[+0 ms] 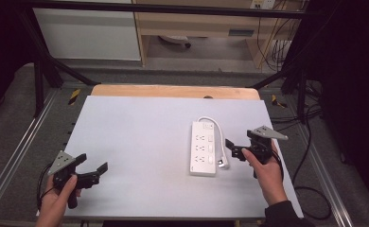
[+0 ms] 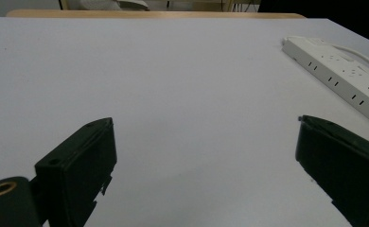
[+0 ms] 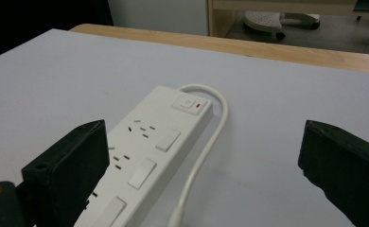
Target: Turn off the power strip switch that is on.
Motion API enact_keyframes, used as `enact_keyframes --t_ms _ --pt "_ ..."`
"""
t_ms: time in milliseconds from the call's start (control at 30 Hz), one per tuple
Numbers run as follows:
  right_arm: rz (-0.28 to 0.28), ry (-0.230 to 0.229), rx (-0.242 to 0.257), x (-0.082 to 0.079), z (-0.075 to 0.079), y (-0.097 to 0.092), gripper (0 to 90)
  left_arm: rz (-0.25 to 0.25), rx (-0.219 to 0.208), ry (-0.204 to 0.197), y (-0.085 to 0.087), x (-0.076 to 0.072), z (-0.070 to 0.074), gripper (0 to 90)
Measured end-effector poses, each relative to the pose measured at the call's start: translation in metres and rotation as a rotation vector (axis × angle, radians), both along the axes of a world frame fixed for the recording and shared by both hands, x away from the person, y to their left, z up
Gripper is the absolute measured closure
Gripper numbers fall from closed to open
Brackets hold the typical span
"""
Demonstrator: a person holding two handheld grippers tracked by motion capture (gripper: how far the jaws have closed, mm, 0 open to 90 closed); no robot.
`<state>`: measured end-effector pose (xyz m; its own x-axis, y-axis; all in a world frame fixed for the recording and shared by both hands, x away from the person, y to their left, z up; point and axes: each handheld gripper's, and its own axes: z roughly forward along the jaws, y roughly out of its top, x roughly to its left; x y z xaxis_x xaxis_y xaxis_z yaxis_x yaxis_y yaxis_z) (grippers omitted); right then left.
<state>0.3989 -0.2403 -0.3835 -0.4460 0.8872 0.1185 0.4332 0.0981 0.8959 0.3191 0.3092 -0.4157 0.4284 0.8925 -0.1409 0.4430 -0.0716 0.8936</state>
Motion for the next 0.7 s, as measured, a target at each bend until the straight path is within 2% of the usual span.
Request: enact_keyframes --t_ms 200,500,700 --pt "-0.027 0.002 0.004 0.016 0.005 0.007 5.3 0.002 -0.007 -0.003 0.0 0.002 0.001 6.1" --pt "-0.017 -0.006 -0.016 0.031 0.022 0.019 5.9 -0.016 0.006 0.006 -0.002 0.001 0.0 6.1" --pt "-0.009 -0.014 -0.004 0.037 0.033 0.024 6.8 -0.016 0.009 0.004 -0.002 0.0 0.001 6.1"
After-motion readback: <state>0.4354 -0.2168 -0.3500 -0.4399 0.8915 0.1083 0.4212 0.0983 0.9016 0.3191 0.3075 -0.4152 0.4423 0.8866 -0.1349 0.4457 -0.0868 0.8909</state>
